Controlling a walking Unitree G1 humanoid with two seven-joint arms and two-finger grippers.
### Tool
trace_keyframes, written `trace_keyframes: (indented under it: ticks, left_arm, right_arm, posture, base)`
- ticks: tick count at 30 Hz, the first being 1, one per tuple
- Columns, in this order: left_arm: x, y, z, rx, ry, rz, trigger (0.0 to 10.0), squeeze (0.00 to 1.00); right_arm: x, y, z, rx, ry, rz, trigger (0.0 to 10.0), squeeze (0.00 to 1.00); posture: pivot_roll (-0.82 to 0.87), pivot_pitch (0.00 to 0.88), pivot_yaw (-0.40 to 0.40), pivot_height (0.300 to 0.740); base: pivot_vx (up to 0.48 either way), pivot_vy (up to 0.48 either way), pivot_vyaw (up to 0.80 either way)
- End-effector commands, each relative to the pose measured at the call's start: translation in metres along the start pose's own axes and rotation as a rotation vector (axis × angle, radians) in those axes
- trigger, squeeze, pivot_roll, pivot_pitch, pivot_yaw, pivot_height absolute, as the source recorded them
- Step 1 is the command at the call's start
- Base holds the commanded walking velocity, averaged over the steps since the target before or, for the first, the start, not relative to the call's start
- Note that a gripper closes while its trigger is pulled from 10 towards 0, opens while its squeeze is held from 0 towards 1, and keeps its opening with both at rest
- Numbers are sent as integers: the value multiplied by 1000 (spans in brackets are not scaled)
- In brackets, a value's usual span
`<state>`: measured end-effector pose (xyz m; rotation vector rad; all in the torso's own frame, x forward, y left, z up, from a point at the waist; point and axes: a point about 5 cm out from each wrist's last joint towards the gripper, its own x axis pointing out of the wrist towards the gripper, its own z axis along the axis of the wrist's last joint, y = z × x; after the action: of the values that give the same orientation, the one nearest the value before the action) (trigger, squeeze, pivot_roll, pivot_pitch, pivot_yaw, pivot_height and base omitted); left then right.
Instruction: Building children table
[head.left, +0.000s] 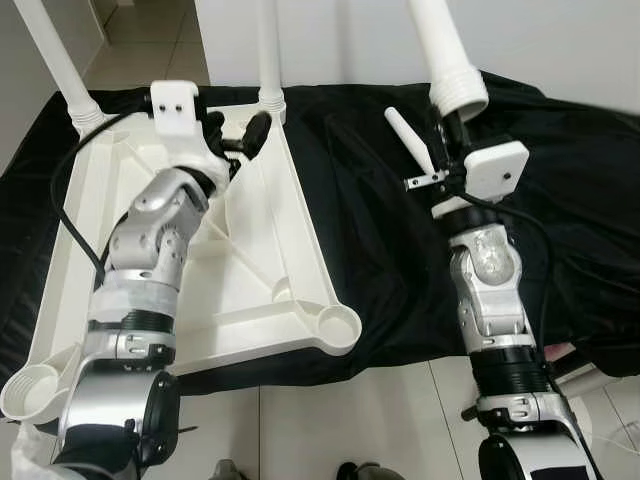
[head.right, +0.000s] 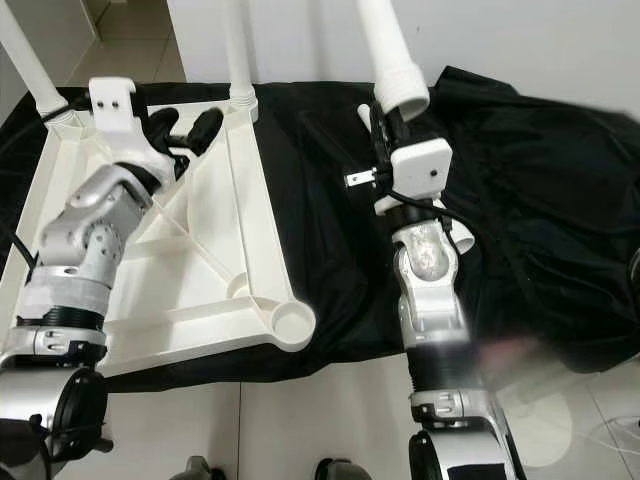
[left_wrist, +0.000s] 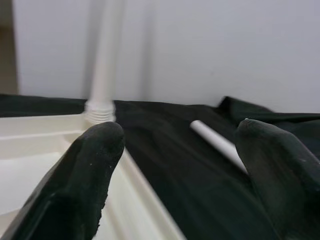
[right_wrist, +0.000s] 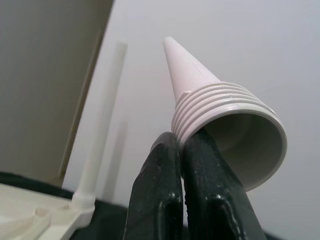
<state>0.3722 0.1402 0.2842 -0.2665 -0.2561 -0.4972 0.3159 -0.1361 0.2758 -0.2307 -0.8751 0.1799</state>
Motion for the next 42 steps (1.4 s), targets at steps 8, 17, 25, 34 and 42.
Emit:
trace_keyframes:
  ticks: [8,17,25,34,42]
  left_arm:
    - [1,-12,29,-267,-10,-352,10000,0]
    - [-1,-5,45,-430,-45,-416,10000,0]
    - [-2,-2,59,-595,-79,-465,10000,1000]
    - [-3,-8,55,-606,-34,-511,10000,0]
    - [4,-9,44,-608,33,-470,10000,0]
  right_arm:
    - [6,21,27,-49,-132,140,10000,0]
    - [-2,28,23,-39,-105,200,10000,0]
    - [-25,42,5,-26,-2,284,10000,0]
    - [-37,58,-1,16,45,382,10000,0]
    - [-45,69,-1,27,53,463,10000,0]
  posture:
    - [-36,87,0,740]
    - [-40,86,1,740]
    - [-41,89,3,740]
    - [-44,92,6,740]
    - [-48,98,13,740]
  base:
    - [0,0,0]
    - [0,0,0]
    - [0,0,0]
    - [0,0,0]
    - [0,0,0]
